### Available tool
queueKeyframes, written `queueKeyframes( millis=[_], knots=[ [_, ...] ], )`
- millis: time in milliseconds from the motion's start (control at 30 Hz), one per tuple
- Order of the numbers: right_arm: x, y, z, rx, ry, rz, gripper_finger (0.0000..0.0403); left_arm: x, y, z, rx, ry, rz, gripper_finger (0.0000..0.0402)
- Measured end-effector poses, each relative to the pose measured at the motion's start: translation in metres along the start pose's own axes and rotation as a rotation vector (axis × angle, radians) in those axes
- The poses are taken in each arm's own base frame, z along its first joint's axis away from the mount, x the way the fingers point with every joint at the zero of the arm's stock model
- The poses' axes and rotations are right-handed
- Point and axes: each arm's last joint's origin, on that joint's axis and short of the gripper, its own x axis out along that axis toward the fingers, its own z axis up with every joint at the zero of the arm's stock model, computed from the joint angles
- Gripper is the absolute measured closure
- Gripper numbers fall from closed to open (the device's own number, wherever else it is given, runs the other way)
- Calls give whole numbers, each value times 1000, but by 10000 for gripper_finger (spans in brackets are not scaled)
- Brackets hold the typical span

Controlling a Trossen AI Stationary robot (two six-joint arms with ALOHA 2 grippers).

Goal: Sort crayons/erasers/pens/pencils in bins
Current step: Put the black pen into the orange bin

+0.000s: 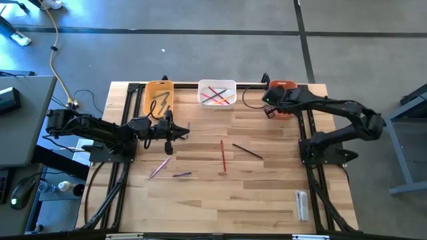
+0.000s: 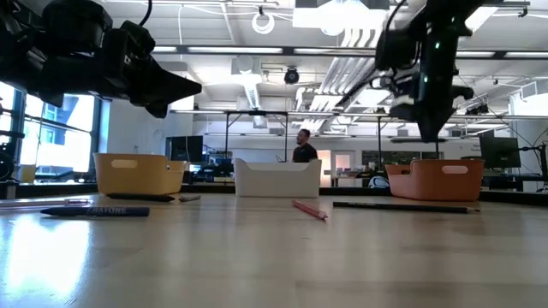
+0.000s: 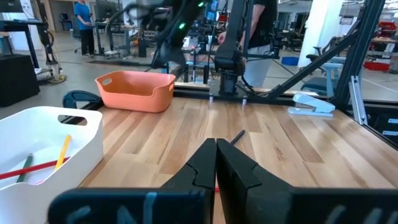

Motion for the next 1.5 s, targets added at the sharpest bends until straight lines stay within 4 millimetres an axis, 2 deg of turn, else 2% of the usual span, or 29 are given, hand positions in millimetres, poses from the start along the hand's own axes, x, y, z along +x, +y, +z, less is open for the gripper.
queueKeyframes(
  millis=[200, 400, 700, 933, 1200, 1500],
  knots=[
    [50, -6, -7, -34, 109, -79, 372, 0, 0, 0, -6, 1, -2, 401],
    [74, -15, -8, 12, 110, -89, 372, 0, 0, 0, 0, 1, -2, 401],
    [82, -21, 1, 67, 72, 2, 372, 0, 0, 0, 1, 1, -2, 401],
    [87, -23, 1, 83, 86, -1, 372, 0, 0, 0, 2, 1, -2, 401],
    [106, -15, 4, 82, 107, 13, 372, 0, 0, 0, 2, 1, -2, 401],
    [92, -20, 10, 44, 124, 11, 372, 0, 0, 1, 2, -8, -10, 401]
  ],
)
